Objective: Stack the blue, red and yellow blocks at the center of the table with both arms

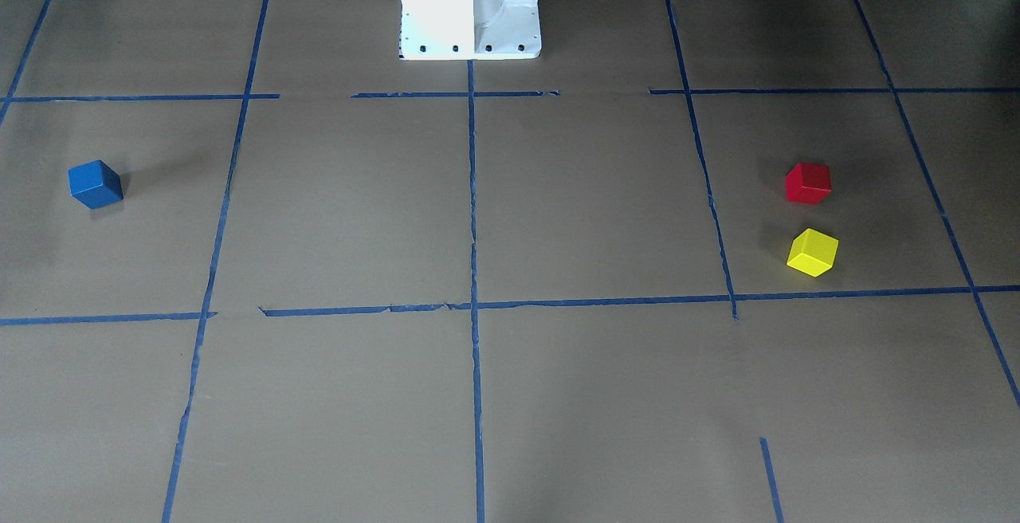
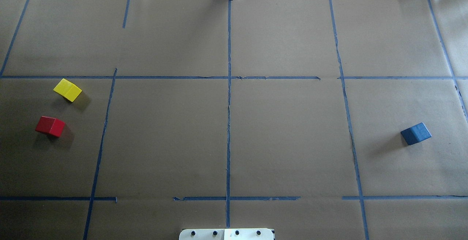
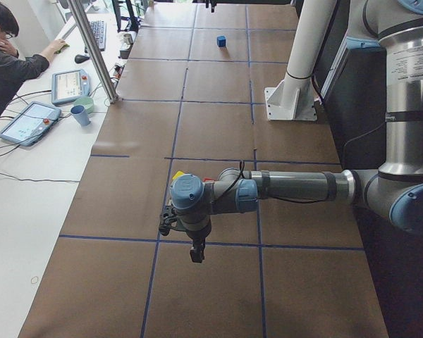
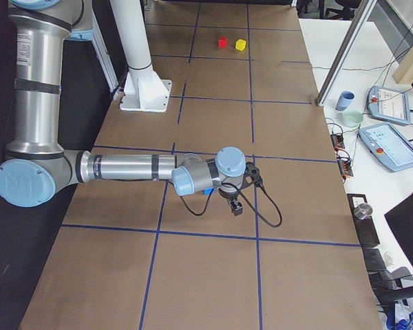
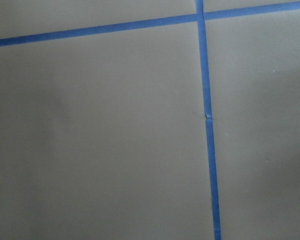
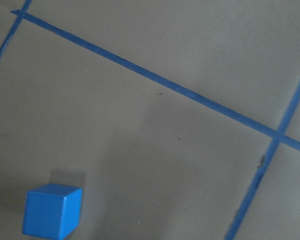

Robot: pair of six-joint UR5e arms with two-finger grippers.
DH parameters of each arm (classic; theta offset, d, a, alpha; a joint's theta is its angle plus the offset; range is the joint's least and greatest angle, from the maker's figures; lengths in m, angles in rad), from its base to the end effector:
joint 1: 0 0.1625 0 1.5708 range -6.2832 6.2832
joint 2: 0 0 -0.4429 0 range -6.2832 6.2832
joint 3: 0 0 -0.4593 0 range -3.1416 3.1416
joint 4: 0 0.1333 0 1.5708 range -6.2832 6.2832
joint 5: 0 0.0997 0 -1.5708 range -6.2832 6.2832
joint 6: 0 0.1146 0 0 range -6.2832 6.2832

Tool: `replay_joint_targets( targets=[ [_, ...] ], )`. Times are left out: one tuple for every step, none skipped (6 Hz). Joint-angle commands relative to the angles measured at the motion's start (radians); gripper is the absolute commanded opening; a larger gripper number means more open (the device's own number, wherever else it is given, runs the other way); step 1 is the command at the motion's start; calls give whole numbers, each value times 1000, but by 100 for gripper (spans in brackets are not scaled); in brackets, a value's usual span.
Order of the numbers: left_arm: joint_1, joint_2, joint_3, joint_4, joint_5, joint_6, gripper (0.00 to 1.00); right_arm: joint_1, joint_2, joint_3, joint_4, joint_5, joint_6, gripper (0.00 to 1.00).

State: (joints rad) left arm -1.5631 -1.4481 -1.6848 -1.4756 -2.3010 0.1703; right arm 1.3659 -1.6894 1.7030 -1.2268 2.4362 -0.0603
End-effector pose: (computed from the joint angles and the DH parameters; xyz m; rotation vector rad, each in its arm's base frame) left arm -0.0530 -0.4958 0.7013 -0.0397 0.7357 0.1320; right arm -0.0620 -0.5246 0.6307 0.2739 -0.8834 -0.4008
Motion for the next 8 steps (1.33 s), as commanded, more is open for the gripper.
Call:
replay_joint_targets(
  targets=[
    [0, 0, 0, 1, 0, 0, 100, -146, -47, 18, 228, -59, 309, 100],
    [0, 0, 0, 1, 0, 0, 100, -221, -56, 18, 293, -131, 415, 100],
    [0, 2, 0, 1, 0, 0, 100, -278, -56, 18, 326, -167, 486, 100],
    [0, 2, 0, 1, 0, 0, 100, -338, -56, 21, 346, -216, 549, 100],
    [0, 2, 0, 1, 0, 0, 100, -370, -56, 24, 345, -250, 562, 100],
    [0, 2, 0, 1, 0, 0, 100, -373, -58, 29, 345, -250, 562, 100],
    [0, 2, 0, 1, 0, 0, 100, -390, -76, 29, 345, -253, 562, 100],
    [2, 0, 0, 0, 0, 0, 100, -409, -93, 29, 345, -259, 562, 100]
  ],
)
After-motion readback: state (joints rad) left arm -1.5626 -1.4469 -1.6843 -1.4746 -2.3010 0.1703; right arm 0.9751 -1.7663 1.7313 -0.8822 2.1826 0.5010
